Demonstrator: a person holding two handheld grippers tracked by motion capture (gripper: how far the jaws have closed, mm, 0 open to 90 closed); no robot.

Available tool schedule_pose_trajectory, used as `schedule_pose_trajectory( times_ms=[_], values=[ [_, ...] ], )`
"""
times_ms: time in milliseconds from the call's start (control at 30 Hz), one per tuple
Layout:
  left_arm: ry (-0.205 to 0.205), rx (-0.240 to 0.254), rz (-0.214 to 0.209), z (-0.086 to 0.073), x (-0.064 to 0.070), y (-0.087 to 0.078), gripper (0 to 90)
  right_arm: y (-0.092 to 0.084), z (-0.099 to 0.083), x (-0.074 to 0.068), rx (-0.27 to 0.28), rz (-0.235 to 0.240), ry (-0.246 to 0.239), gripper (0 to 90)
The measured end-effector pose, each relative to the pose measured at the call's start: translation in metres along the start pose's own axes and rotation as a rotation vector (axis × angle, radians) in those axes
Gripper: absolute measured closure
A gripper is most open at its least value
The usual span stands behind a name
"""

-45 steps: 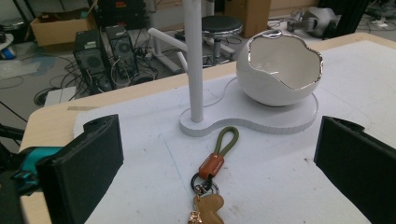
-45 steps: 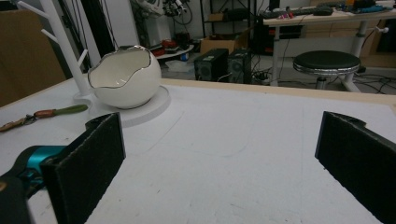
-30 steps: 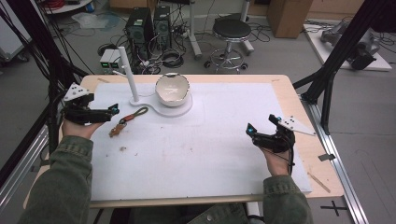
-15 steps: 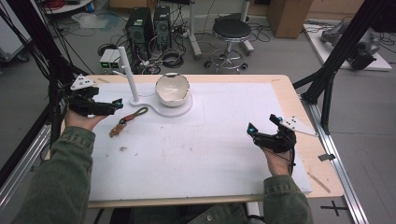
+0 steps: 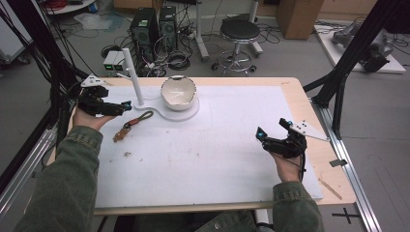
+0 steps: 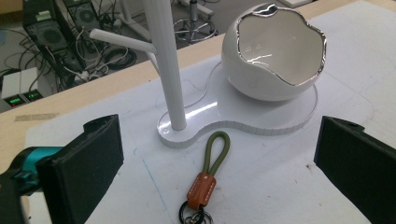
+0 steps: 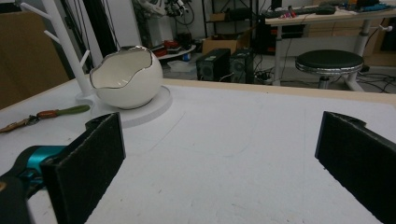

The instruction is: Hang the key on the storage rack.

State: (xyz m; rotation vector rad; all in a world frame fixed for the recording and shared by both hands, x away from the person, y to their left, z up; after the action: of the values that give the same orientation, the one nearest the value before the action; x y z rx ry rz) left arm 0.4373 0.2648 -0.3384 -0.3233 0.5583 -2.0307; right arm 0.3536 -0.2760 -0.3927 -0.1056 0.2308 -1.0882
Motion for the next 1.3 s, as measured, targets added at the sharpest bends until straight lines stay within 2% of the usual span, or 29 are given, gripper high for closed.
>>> schedule_pose_trajectory(
  times_ms=[133,333,533,633,767,867,967,1067,1133,1300],
  values=[
    [-0.005,-0.02,-0.003,-0.003,-0.004,0.008,1.8,0.0,0.0,0.0,0.003,0.002,0.002,0.6],
    [0.023,-0.049,-0.005,-0.008,-0.006,0.02,2.4,0.0,0.0,0.0,0.004,0.003,0.002,0.6],
    [0.025,-0.101,-0.006,-0.015,-0.009,0.035,2.4,0.0,0.0,0.001,0.004,0.002,-0.003,0.6],
    [0.016,-0.131,-0.037,-0.019,-0.008,0.042,2.4,0.0,0.0,0.001,0.001,0.005,0.0,0.6],
    [0.019,-0.173,-0.048,-0.024,-0.008,0.05,2.4,0.0,0.0,0.0,-0.001,0.007,0.0,0.6],
    [-0.006,-0.218,-0.065,-0.03,-0.008,0.057,2.4,0.0,0.0,0.0,0.003,0.007,-0.003,0.6],
    [0.01,-0.259,-0.068,-0.035,-0.007,0.063,2.4,0.0,0.0,0.0,0.003,0.01,0.002,0.6],
    [0.015,-0.268,-0.071,-0.036,-0.005,0.066,2.4,0.0,-0.001,0.0,0.003,0.01,0.006,0.6],
    [0.022,-0.274,-0.072,-0.037,-0.006,0.067,5.9,0.0,-0.002,0.001,-0.004,0.011,0.015,0.6],
    [0.024,-0.323,-0.084,-0.044,-0.008,0.072,8.8,-0.001,-0.002,0.001,-0.001,0.011,0.015,0.6]
  ],
)
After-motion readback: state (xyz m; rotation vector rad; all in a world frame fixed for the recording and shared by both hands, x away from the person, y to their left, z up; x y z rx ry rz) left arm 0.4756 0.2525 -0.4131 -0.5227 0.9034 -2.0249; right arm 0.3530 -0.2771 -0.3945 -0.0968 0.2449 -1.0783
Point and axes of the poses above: each handheld gripper's, and its own axes: y roughly forward along the jaws, z roughly out of its top, x roughly to its right, the point moved 3 cm from there along y, roughly forward along the jaws, and after that the axes turned 1 degree about -z, right-handed, at the moved point
